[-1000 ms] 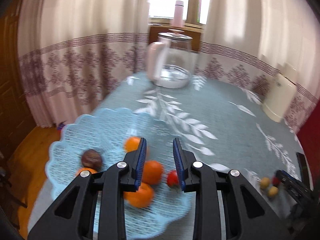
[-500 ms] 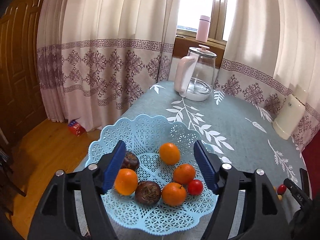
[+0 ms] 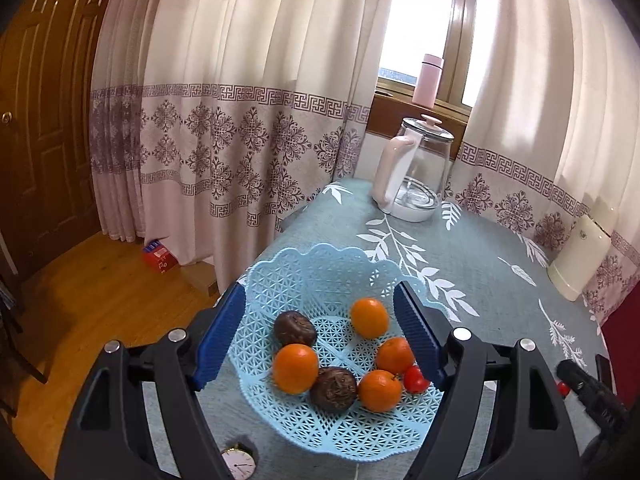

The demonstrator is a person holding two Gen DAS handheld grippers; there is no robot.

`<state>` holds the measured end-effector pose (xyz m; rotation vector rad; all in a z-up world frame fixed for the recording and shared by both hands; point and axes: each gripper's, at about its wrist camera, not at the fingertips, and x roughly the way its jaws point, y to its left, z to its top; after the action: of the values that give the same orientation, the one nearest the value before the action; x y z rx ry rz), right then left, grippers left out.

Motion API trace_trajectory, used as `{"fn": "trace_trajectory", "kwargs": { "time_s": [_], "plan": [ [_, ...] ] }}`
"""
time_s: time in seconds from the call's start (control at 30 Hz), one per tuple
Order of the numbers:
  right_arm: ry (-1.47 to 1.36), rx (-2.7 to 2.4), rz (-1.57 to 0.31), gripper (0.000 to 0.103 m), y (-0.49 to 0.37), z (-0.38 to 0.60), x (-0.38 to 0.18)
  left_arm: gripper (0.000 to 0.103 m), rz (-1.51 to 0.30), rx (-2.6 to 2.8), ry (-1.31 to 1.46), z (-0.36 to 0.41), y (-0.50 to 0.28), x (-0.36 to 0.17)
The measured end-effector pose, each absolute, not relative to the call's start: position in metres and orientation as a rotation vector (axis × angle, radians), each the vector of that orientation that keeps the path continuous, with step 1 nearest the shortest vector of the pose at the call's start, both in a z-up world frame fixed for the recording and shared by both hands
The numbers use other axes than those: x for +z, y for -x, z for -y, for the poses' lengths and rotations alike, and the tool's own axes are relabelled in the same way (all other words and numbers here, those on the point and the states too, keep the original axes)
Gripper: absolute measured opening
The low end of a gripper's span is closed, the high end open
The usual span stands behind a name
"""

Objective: Organize fruits

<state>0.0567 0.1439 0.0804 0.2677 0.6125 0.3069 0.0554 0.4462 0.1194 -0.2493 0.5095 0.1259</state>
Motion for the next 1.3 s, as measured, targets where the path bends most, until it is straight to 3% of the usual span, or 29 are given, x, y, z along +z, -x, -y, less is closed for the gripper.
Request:
{"fn": "trace_trajectory", "kwargs": {
  "time_s": [0.47,0.6,1.3],
  "plan": [
    [-0.180,0.447,-0.666,0.031,-0.064,-0.248,0.077,0.079,-0.490,0.121,0.334,-0.474,-0.051,0.126],
    [-0.206,0.349,-0.679,0.031,-0.067,-0.226,0.069,0.085,-0.497,0.108,0.332,-0.471,-0.054,0.125],
    [-0.311,-0.138,-0.709,0.032,-0.071,-0.050,0.036,0.091,-0.506,0.064,0.301,-0.447,-0.054,0.124]
  ]
}}
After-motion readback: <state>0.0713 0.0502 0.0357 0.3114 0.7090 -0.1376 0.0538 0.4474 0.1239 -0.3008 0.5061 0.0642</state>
